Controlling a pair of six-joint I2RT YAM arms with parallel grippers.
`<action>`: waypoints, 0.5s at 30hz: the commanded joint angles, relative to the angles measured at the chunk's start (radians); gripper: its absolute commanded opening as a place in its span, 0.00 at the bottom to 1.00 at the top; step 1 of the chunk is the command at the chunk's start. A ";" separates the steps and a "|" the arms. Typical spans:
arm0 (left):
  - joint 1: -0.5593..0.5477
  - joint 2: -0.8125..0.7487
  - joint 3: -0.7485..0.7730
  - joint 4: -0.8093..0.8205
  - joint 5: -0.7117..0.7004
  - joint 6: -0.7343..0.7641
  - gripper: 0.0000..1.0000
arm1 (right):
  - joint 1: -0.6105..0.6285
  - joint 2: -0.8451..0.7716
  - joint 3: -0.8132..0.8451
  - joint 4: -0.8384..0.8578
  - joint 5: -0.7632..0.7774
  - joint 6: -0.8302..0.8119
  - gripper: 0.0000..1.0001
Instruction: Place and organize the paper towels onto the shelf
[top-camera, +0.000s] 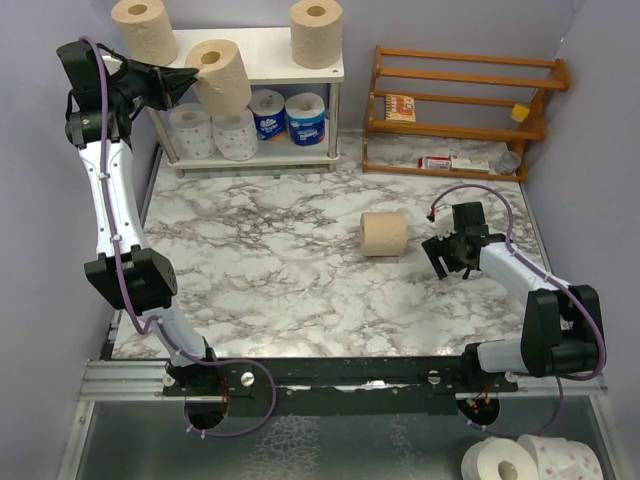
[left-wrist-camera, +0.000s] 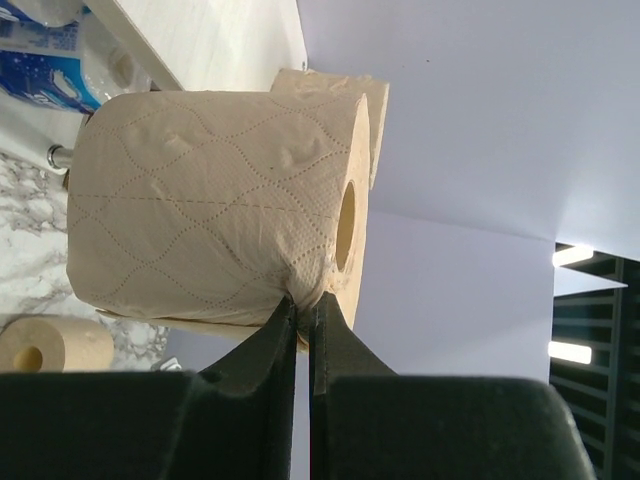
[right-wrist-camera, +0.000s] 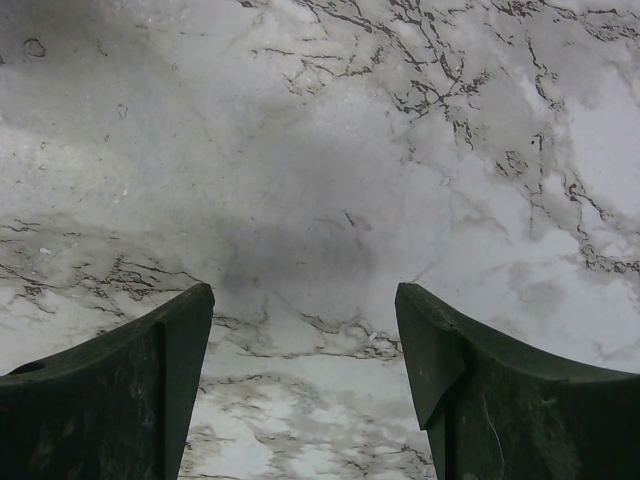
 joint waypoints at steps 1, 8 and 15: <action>0.011 -0.047 0.064 0.052 0.012 -0.121 0.00 | -0.001 0.007 -0.009 0.021 0.029 -0.007 0.75; 0.015 0.028 0.227 0.045 -0.164 -0.011 0.00 | -0.001 0.011 -0.006 0.021 0.028 -0.008 0.75; 0.011 0.105 0.250 0.150 -0.288 0.032 0.00 | -0.001 0.018 -0.007 0.019 0.030 -0.008 0.75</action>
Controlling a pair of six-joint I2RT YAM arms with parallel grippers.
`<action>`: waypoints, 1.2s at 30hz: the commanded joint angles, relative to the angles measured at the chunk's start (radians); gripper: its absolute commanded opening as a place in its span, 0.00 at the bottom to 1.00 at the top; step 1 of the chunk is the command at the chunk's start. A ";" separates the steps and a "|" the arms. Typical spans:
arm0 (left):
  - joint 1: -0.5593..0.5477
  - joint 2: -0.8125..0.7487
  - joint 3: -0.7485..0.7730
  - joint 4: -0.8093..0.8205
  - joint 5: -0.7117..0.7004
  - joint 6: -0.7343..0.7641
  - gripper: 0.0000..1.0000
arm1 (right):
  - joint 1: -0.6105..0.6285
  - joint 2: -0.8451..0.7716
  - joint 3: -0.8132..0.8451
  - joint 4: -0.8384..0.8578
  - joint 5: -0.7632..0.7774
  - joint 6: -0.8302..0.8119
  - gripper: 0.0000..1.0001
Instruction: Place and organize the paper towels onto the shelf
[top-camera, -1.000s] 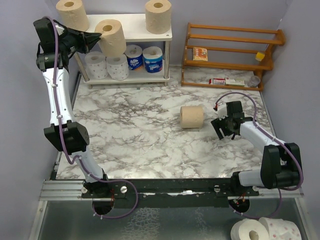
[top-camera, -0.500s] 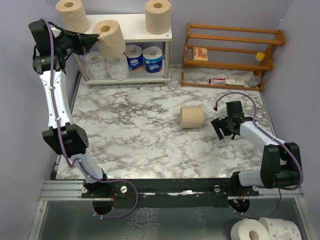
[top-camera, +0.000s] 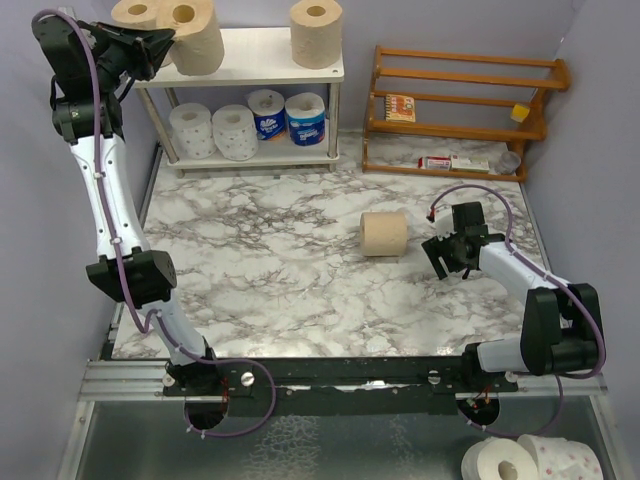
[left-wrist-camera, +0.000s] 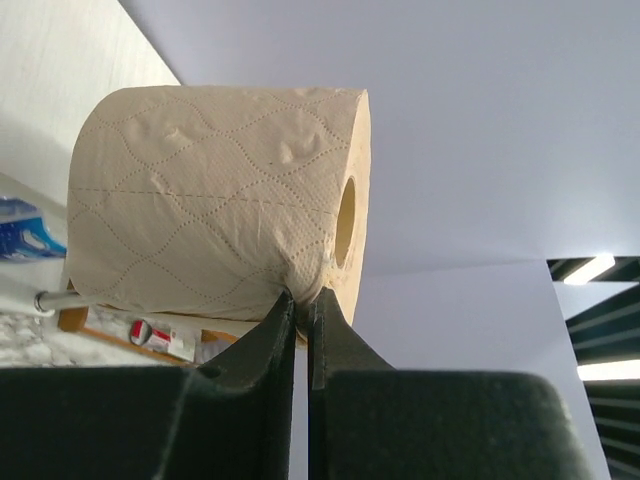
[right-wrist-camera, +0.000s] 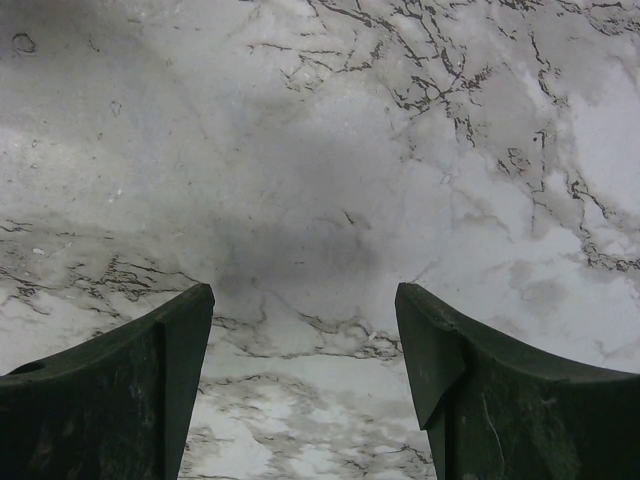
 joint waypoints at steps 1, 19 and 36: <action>0.002 0.070 0.010 0.096 -0.126 -0.014 0.00 | -0.001 0.010 -0.006 0.020 0.023 -0.008 0.75; -0.063 0.194 -0.035 0.173 -0.269 0.065 0.00 | -0.001 0.013 -0.006 0.020 0.030 -0.007 0.75; -0.114 0.202 0.003 0.140 -0.291 0.181 0.99 | -0.001 -0.006 -0.006 0.019 0.039 -0.003 0.75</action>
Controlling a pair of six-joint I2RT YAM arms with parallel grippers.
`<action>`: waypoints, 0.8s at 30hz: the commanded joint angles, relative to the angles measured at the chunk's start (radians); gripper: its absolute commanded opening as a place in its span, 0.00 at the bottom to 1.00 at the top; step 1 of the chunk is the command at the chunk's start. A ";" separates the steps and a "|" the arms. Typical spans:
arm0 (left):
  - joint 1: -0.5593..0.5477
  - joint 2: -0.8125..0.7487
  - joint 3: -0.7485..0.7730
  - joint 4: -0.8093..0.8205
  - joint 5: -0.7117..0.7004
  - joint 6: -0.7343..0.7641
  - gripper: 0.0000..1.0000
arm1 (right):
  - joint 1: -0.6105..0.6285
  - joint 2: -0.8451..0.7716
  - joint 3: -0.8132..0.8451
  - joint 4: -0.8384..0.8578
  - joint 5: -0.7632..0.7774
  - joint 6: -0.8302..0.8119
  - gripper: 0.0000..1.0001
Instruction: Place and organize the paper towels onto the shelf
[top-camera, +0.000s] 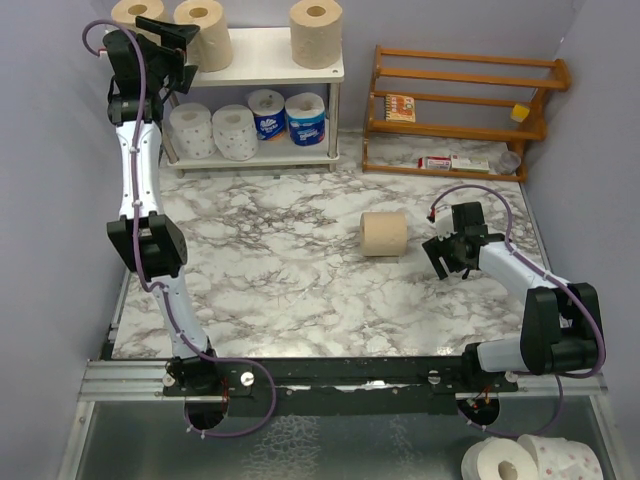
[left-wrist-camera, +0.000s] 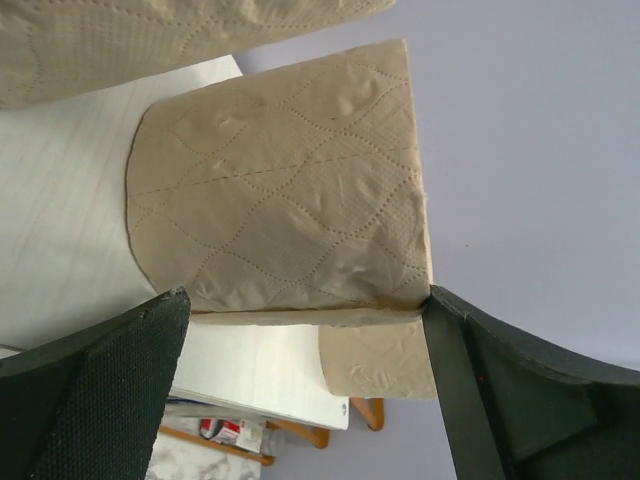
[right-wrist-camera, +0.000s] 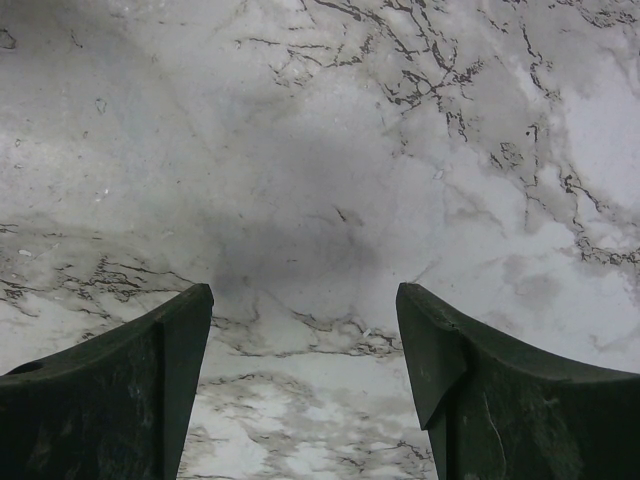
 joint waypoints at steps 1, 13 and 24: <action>-0.003 -0.092 -0.019 -0.055 0.006 0.104 0.99 | -0.001 -0.010 -0.006 0.020 0.020 -0.004 0.75; -0.137 -0.369 -0.004 -0.185 0.412 0.791 0.99 | -0.002 0.003 -0.003 0.015 0.008 -0.008 0.75; -0.462 -0.434 -0.632 -0.137 0.630 1.329 0.99 | -0.001 0.055 0.002 0.017 0.036 -0.001 0.78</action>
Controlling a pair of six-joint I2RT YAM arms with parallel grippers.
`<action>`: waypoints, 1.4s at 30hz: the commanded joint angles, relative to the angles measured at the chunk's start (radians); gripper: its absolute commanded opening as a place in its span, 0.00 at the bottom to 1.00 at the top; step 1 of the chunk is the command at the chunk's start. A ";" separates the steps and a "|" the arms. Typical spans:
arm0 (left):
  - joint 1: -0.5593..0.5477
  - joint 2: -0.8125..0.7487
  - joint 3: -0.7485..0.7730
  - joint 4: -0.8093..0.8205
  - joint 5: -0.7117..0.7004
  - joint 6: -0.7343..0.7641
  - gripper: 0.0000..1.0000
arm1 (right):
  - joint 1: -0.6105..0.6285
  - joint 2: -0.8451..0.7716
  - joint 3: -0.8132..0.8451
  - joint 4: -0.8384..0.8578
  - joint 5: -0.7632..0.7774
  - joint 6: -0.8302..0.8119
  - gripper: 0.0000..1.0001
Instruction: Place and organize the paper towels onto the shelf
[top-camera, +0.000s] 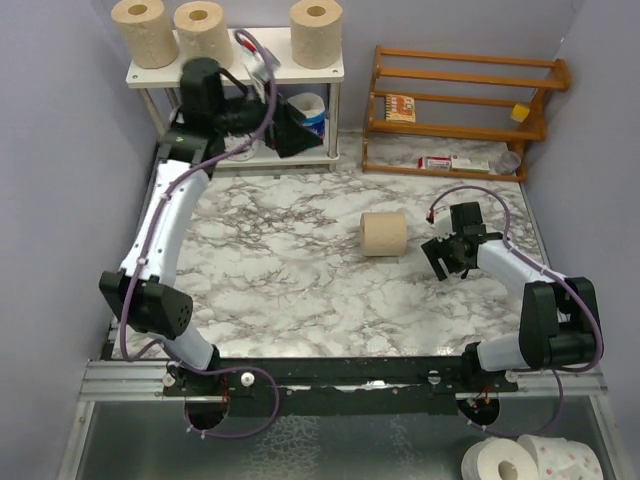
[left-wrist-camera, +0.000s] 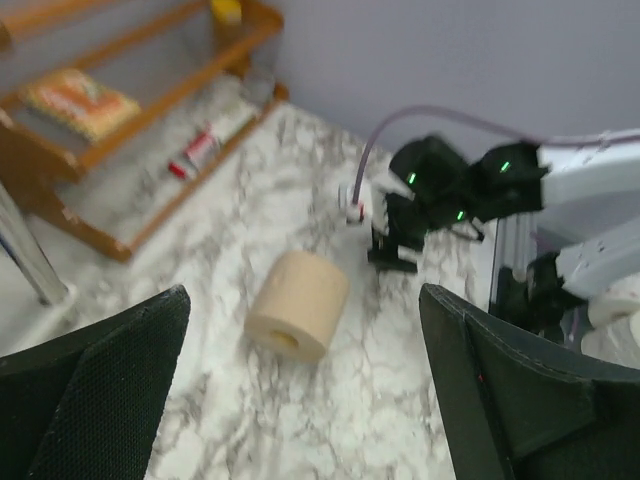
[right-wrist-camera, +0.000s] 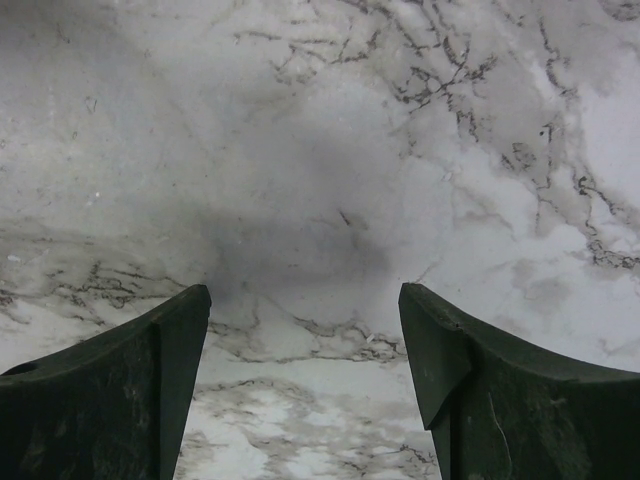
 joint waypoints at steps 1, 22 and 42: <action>-0.133 0.096 -0.228 -0.094 -0.104 0.261 0.99 | -0.001 0.035 0.002 0.017 0.037 0.001 0.78; -0.376 0.451 -0.330 -0.018 -0.228 0.521 0.99 | -0.028 0.123 -0.006 0.019 0.073 0.009 0.77; -0.386 0.401 -0.576 0.705 -0.102 -0.398 0.99 | -0.038 0.100 -0.008 0.018 0.036 -0.005 0.77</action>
